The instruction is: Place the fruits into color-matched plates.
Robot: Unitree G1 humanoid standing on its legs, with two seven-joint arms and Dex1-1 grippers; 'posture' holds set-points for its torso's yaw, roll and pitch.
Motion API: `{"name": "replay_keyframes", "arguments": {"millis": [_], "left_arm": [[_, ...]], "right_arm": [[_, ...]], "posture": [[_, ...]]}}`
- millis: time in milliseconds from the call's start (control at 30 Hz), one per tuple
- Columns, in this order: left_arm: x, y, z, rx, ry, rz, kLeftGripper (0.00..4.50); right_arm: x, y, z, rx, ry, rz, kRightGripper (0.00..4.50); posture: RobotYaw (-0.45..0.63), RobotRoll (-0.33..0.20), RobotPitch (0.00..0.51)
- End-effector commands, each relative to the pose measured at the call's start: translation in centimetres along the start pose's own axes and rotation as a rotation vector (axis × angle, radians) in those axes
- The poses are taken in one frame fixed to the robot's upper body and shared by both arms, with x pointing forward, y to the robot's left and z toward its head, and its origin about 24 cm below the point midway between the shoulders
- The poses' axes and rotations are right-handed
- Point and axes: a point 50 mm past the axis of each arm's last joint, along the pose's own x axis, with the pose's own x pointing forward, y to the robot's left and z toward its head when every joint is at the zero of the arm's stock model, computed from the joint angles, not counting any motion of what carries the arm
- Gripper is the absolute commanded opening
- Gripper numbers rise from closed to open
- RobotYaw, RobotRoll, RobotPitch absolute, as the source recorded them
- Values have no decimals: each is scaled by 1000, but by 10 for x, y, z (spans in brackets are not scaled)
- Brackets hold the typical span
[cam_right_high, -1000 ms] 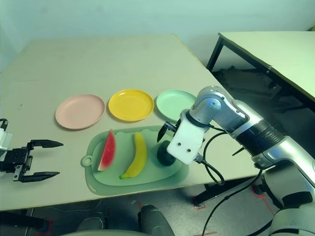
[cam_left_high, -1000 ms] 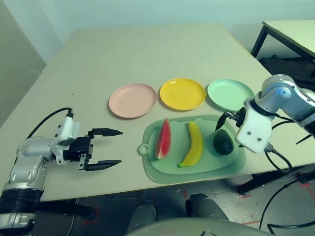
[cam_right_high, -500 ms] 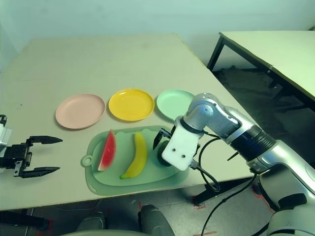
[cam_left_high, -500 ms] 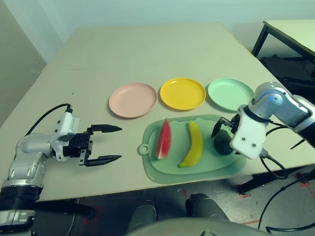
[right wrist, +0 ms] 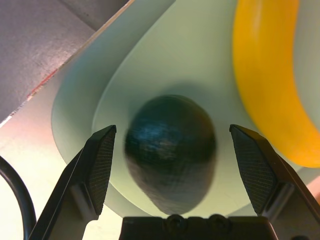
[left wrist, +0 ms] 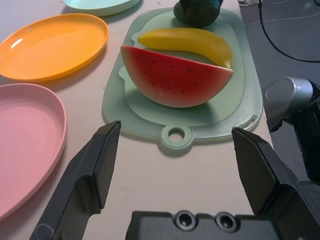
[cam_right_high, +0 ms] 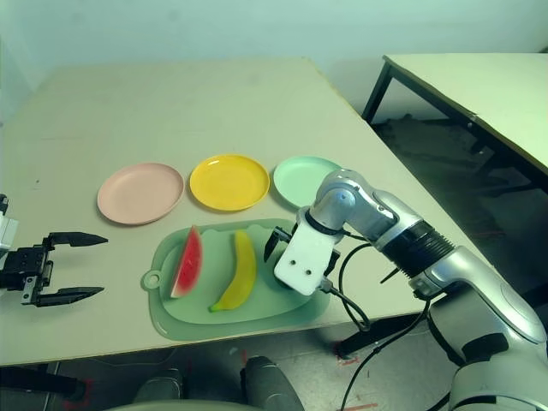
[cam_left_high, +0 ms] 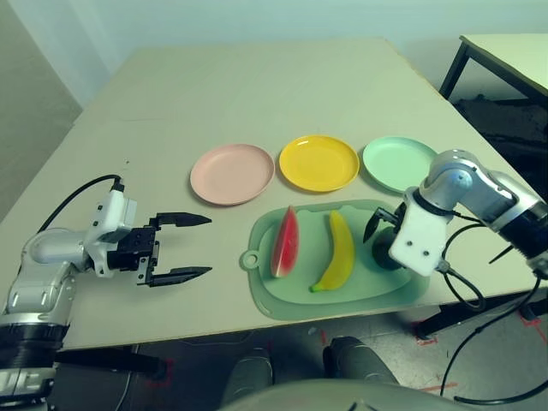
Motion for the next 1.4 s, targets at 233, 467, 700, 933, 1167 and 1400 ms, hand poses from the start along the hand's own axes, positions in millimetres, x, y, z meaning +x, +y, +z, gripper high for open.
{"name": "replay_keyframes", "arguments": {"millis": [233,467,700,933,1167,1400], "left_arm": [[-1,-2,2,26,12,-4,4500],[2,1,-1,22,8,-10,4500],[4,5,-3,17,-3,-2,4500],[4,12,-4,-30,-35,80,4500],[9,20,0,-109,-15,199,4500],[8,23,3,-147,-11,273,4500]], "right_arm": [[3,13,-9,99,49,74,3014],[-4,13,-11,137,60,63,3005],[-59,-18,-27,219,145,-99,3005],[-102,-15,-75,421,378,-206,3005],[-87,-9,-103,494,558,-329,3005],[-69,-8,-112,505,592,-401,3005]], "posture": [[-69,0,40],[-78,0,41],[-80,0,42],[-87,0,42],[-76,0,47],[-73,0,54]]}}
